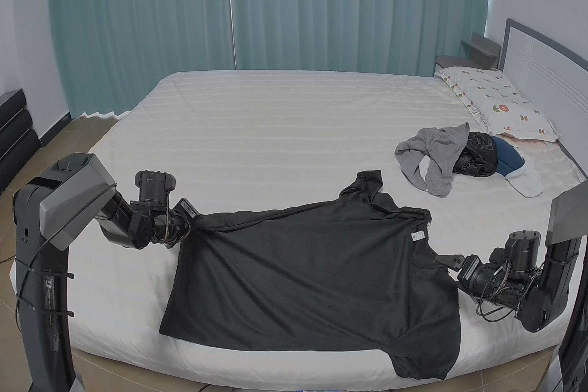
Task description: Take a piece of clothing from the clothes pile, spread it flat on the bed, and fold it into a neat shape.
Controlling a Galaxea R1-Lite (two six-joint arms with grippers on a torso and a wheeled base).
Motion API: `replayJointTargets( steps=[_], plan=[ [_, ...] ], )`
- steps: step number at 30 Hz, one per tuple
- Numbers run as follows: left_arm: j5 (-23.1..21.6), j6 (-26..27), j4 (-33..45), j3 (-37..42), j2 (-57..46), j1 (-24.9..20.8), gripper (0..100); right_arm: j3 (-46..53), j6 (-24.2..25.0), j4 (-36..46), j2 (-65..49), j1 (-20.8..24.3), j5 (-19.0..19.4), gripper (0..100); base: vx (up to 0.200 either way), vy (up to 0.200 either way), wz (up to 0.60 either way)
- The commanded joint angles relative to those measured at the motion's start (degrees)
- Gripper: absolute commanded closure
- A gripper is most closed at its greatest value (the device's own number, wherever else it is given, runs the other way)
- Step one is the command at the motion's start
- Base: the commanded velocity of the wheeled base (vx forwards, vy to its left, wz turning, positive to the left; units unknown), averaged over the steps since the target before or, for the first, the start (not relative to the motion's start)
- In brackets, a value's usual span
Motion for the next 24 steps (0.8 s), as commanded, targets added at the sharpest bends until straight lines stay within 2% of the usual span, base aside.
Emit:
replayJointTargets(
  steps=[1,7,12,15,21,23,24],
  plan=[
    [-0.02,-0.22,0.08,-0.11,-0.50,0.32,100,-0.02,-0.02,0.05,0.09,0.02,0.01,0,0.000,0.000,0.00],
    [-0.46,-0.83,0.17,-0.99,-2.25,1.47,100,-0.02,-0.02,-0.04,0.09,0.02,0.01,0,0.000,0.000,0.00],
    [-0.72,-5.32,0.44,-4.94,-2.08,1.99,100,0.07,-0.02,-0.12,-0.09,0.02,0.01,0,0.000,0.000,0.00],
    [-0.90,-5.58,1.23,-8.72,-1.46,3.31,100,-0.02,-0.02,-0.12,0.18,0.11,0.01,0,0.000,0.000,0.00],
    [-0.20,-6.02,7.82,-20.59,5.30,4.98,100,-0.02,-0.02,-1.00,0.79,0.11,0.01,0,0.000,0.000,0.00],
    [-0.20,-6.90,8.61,-22.43,6.36,5.25,100,-0.02,-0.02,-1.71,0.79,0.11,0.01,0,0.000,0.000,0.00],
    [-0.11,-9.36,9.31,-24.63,7.77,5.42,100,0.07,-0.02,-2.67,0.88,0.11,0.01,0,0.000,0.000,0.00]
  ],
)
